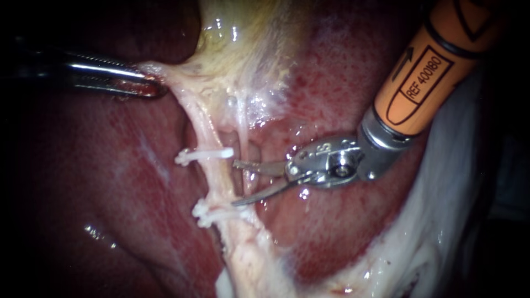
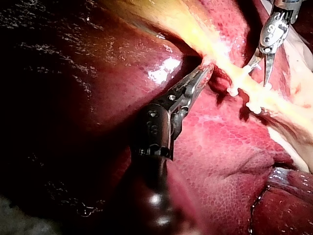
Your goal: Go to the cutting position left tube
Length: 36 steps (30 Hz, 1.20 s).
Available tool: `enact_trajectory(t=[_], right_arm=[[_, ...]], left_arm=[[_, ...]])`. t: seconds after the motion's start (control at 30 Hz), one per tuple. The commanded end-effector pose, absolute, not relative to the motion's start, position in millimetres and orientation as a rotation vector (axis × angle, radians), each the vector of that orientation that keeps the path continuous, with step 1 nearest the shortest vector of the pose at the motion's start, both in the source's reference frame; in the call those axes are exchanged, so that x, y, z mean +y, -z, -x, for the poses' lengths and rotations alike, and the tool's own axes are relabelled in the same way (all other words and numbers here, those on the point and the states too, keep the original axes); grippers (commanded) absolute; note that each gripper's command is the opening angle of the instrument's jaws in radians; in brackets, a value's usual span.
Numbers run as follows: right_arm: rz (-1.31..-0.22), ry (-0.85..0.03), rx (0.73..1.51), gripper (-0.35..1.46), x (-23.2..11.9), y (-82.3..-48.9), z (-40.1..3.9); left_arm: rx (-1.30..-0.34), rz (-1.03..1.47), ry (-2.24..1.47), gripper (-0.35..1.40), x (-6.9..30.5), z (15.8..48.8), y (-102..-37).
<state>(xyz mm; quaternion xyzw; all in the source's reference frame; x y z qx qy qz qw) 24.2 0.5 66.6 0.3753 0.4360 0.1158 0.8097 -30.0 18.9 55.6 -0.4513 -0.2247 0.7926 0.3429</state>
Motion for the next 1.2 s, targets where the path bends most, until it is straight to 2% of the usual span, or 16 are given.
enact_trajectory(t=[0.03, 0.5, 0.8, 1.2], right_arm=[[-0.804, -0.247, 0.948, 1.45, 0.5, -66.5, -24.5], [-0.917, -0.225, 1.02, 1.43, 0.3, -64.7, -29.3], [-0.951, -0.263, 1.067, 1.42, 0.7, -63.8, -31.7], [-1.005, -0.304, 1.134, 1.42, 2.3, -59.6, -31.9]], left_arm=[[-0.584, 1.173, -2.06, -0.35, 18.9, 30.0, -55.6], [-0.584, 1.173, -2.06, -0.35, 18.9, 30.0, -55.6], [-0.583, 1.173, -2.06, -0.35, 18.9, 30.1, -55.7], [-0.586, 1.174, -2.061, -0.35, 18.9, 30.1, -55.9]])
